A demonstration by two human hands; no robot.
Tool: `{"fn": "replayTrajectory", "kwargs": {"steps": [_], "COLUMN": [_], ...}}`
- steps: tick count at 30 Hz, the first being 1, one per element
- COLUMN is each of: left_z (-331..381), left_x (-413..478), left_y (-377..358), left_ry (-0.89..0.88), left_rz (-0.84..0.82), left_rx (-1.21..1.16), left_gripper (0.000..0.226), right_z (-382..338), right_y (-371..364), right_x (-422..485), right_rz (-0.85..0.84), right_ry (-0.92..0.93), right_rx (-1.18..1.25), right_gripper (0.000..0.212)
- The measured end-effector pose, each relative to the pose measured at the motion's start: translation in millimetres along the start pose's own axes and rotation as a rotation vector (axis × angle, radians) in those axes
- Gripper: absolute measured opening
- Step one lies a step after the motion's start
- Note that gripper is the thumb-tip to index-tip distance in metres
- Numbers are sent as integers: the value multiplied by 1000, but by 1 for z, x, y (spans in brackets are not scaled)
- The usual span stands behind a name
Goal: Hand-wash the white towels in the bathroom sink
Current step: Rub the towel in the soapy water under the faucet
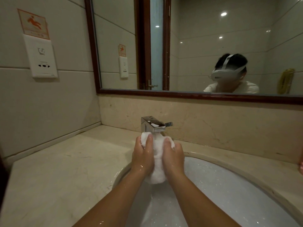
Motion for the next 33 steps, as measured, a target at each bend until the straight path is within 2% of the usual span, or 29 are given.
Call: {"fn": "replayTrajectory", "kwargs": {"steps": [3,7,8,12,17,20,22,26,33], "left_z": [1,4,5,8,8,2,1,3,1], "left_x": [-2,-3,-3,-4,-3,-1,0,-2,3], "left_y": [-1,-1,0,2,3,3,2,2,1], "left_ry": [-19,-2,6,-4,-27,-32,-38,-34,1], "left_rz": [-58,-6,8,27,35,38,36,38,5], "left_rx": [53,-8,-27,-3,62,115,124,90,102], "left_gripper": [38,73,75,64,61,54,60,74,50], "right_z": [-3,-7,-8,-12,-3,-1,-1,-3,-1], "right_y": [1,5,5,3,-2,-4,-6,-1,0], "right_x": [-3,-6,-5,-9,-10,-7,-3,-1,-5], "right_rz": [-5,-7,-8,-43,-71,-67,-47,24,19], "right_ry": [15,23,18,50,73,86,100,45,42], "right_rx": [61,165,192,171,62,-25,-86,-36,44], "right_gripper": [26,21,21,28,15,20,28,19,20]}}
Point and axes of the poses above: each hand's wrist, its own x-axis towards the middle knuckle, its own y-axis out of the back of the hand, z = x × y, the point moved 1 cm from there along x, towards the middle knuckle, and after that the axes turned 10 degrees about x, right-handed, at the moved point
